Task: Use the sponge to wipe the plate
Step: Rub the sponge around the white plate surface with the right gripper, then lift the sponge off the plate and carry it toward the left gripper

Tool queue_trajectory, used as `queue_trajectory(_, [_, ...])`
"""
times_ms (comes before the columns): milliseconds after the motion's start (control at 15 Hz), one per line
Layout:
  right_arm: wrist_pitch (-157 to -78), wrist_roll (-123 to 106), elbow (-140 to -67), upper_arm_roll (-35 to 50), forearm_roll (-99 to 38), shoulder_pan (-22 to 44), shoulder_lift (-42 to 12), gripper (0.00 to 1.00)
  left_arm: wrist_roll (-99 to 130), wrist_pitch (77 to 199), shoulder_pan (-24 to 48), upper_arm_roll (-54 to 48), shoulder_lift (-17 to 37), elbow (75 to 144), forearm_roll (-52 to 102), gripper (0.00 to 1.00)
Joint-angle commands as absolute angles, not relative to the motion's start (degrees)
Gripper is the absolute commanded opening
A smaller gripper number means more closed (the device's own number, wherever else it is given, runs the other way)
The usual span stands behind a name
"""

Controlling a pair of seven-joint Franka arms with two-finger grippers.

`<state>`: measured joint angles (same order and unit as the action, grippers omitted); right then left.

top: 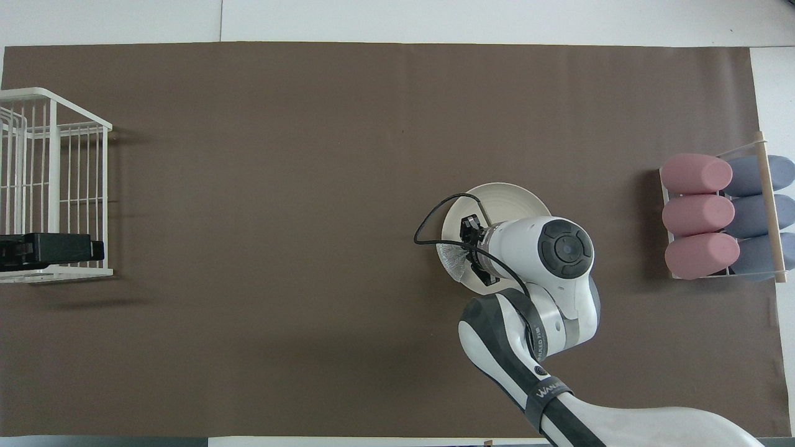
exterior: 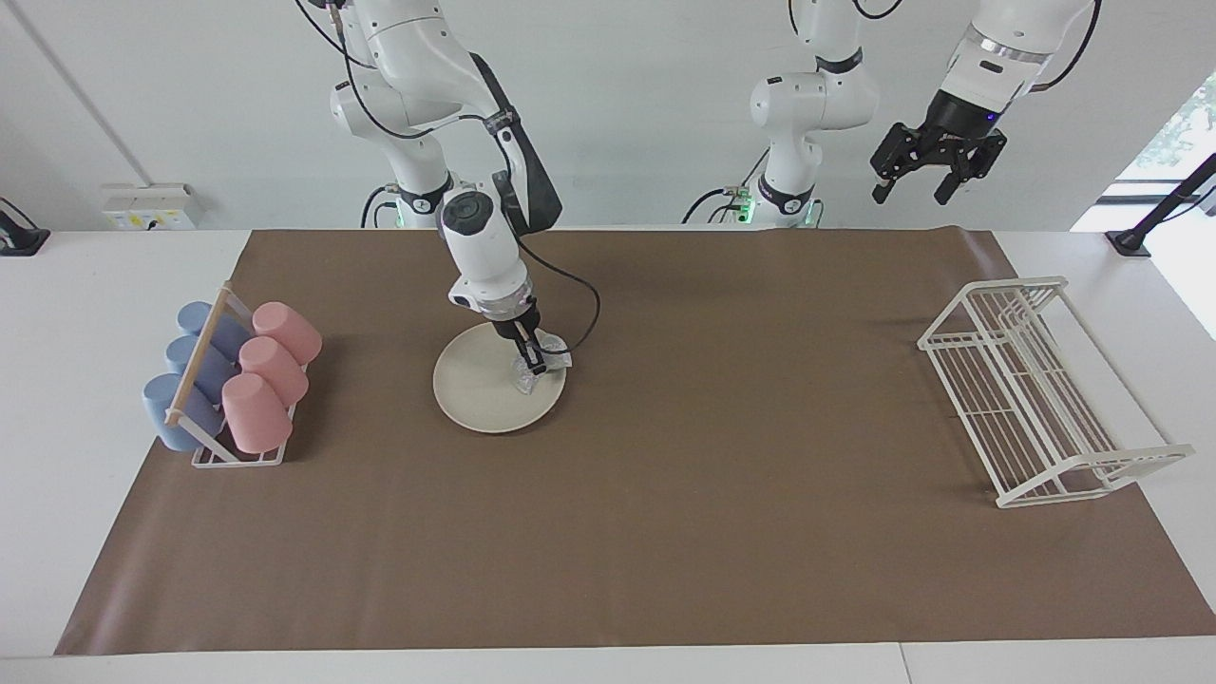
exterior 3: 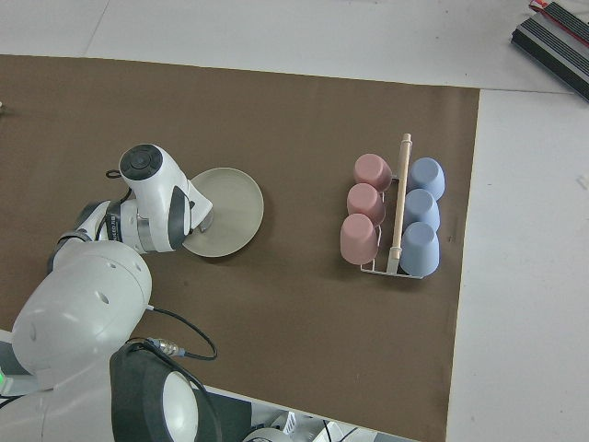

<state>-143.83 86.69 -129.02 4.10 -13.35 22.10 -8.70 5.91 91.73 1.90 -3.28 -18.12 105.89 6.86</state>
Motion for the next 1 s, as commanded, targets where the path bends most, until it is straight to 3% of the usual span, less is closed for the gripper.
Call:
queue_trajectory(0, [-131.62,91.56,-119.57,5.01,-14.85,21.71,-8.61,0.0,6.42,90.88,1.58,-3.43,-18.37,105.73,5.71,1.0])
queue_trajectory(400, [-109.63,97.99,-102.59,5.27,-13.98,23.81,-8.44,0.0,6.42,90.88,1.58,-3.43,-18.37,105.73,5.71,1.0])
queue_trajectory(667, [-104.77,100.89,-97.66,5.1,-13.8,26.98,-7.65,0.0,6.68,90.01,1.58,-3.78,-18.63,105.73,5.71,1.0])
queue_trajectory(933, [-103.97,100.99,-97.38,5.1,-11.44,26.89,-4.14,0.0,6.5,89.39,2.2,-4.13,-19.42,104.94,5.71,1.0])
